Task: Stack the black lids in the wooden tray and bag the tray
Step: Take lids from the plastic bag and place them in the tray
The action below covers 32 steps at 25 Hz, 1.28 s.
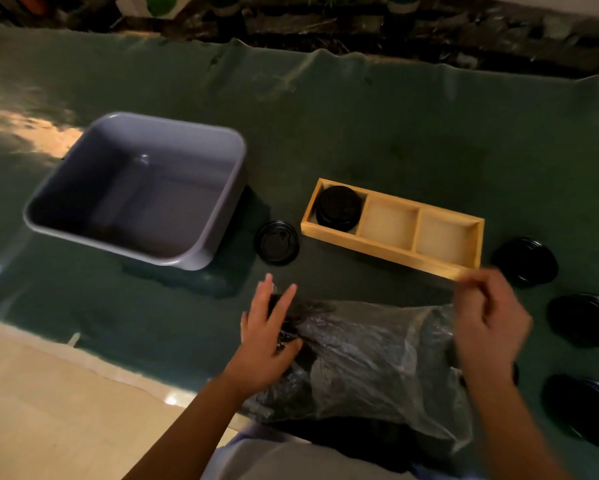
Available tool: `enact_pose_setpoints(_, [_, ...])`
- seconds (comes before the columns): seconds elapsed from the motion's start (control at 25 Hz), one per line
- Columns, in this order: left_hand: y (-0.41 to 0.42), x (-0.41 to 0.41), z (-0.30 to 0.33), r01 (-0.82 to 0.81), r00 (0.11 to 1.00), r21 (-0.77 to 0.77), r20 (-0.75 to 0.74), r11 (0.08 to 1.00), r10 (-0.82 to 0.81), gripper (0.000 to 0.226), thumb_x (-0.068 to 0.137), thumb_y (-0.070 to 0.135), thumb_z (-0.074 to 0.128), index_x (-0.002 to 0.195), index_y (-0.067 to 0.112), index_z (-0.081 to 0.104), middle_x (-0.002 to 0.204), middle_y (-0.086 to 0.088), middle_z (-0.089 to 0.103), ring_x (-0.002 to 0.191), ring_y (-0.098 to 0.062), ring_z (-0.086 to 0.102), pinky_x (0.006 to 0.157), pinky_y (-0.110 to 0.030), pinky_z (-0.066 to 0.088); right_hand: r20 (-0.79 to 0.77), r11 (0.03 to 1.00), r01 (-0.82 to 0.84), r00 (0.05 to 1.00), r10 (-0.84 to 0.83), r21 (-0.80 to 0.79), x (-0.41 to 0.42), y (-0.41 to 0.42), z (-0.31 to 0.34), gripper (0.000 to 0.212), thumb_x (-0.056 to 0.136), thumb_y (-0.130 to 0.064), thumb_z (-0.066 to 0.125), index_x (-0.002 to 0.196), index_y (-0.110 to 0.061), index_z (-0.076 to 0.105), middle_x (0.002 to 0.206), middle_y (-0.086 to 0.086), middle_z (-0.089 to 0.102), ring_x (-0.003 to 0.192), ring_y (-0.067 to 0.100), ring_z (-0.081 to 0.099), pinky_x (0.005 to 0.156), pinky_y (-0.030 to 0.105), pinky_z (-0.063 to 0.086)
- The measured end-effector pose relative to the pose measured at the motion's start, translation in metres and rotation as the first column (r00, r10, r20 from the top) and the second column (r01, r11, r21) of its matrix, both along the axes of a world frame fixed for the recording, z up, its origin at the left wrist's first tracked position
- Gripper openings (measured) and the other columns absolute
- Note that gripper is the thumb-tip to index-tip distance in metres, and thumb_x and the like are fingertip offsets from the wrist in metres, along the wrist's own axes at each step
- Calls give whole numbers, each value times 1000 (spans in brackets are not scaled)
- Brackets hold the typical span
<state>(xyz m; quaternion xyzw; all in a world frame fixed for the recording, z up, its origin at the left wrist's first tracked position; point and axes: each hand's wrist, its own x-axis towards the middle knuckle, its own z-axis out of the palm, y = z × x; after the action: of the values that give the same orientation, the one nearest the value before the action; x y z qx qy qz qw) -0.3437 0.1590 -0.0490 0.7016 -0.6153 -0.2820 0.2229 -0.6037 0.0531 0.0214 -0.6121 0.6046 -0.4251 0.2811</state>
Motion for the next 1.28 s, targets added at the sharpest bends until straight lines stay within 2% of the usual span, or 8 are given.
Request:
enact_pose_setpoints(0.08, [4, 6, 5, -134, 985, -72, -122, 988, 124, 68, 86, 34, 50, 142, 43, 14, 157, 7, -5, 145, -14, -2, 114, -44, 11, 85, 930, -98, 994, 72, 355, -21, 43, -14, 42, 86, -4, 45, 62, -31, 65, 58, -6, 66, 58, 5, 60, 53, 12, 46])
enact_pose_setpoints(0.16, [3, 13, 6, -162, 973, -18, -169, 987, 157, 50, 92, 25, 46, 139, 31, 31, 152, 6, 18, 142, -14, 17, 114, -32, 18, 249, 671, -372, 928, 277, 641, -12, 58, -34, 37, 90, -2, 49, 75, -27, 72, 79, 5, 75, 80, 32, 68, 77, 32, 55])
enact_pose_setpoints(0.28, [2, 19, 2, -117, 978, 47, -167, 992, 123, 39, 93, 7, 46, 130, 17, 49, 143, 0, 35, 130, -10, 33, 101, -2, 21, 524, 304, -528, 846, 104, 793, 32, 40, -46, 28, 85, -12, 53, 110, 0, 60, 103, 14, 65, 92, 37, 68, 70, 34, 58])
enact_pose_setpoints(0.36, [0, 20, 1, -117, 977, 40, -177, 992, 122, 39, 91, 3, 49, 127, 17, 53, 139, 2, 38, 125, -6, 35, 91, 5, 24, 548, 215, -544, 835, 43, 811, 60, 25, -46, 44, 79, -32, 60, 113, -4, 55, 101, 11, 62, 82, 29, 70, 65, 31, 59])
enact_pose_setpoints(0.56, [0, 26, -2, -122, 971, 20, -204, 992, 124, 40, 87, 3, 57, 123, 19, 56, 133, 5, 41, 121, -6, 39, 86, 6, 28, 293, 314, -378, 912, 286, 871, 111, 16, -58, 68, 69, -62, 65, 123, -23, 54, 114, 3, 59, 82, 18, 64, 53, 25, 55])
enact_pose_setpoints(1.0, [0, 22, -2, -160, 973, -14, -172, 987, 155, 41, 81, 9, 67, 120, 17, 57, 128, 2, 45, 117, -5, 40, 92, 8, 19, 366, 494, -333, 930, 32, 803, 65, 28, -85, 51, 85, -30, 63, 128, -9, 48, 124, 9, 54, 110, 24, 55, 69, 31, 57])
enact_pose_setpoints(1.08, [0, 23, -3, -156, 974, -11, -168, 988, 152, 40, 82, 10, 66, 120, 19, 57, 129, 1, 45, 117, -5, 40, 91, 8, 19, 402, 563, -316, 915, -31, 763, 53, 33, -91, 42, 89, -31, 55, 125, -10, 51, 128, 11, 54, 114, 26, 54, 89, 38, 51])
enact_pose_setpoints(1.28, [-1, 23, -3, -152, 978, -4, -146, 988, 149, 40, 81, 10, 66, 119, 19, 56, 132, -3, 47, 121, -11, 42, 101, -9, 26, 116, 607, -225, 970, 214, 762, 47, 40, -90, 55, 75, -30, 74, 124, -12, 55, 119, 5, 58, 107, 20, 59, 86, 21, 45])
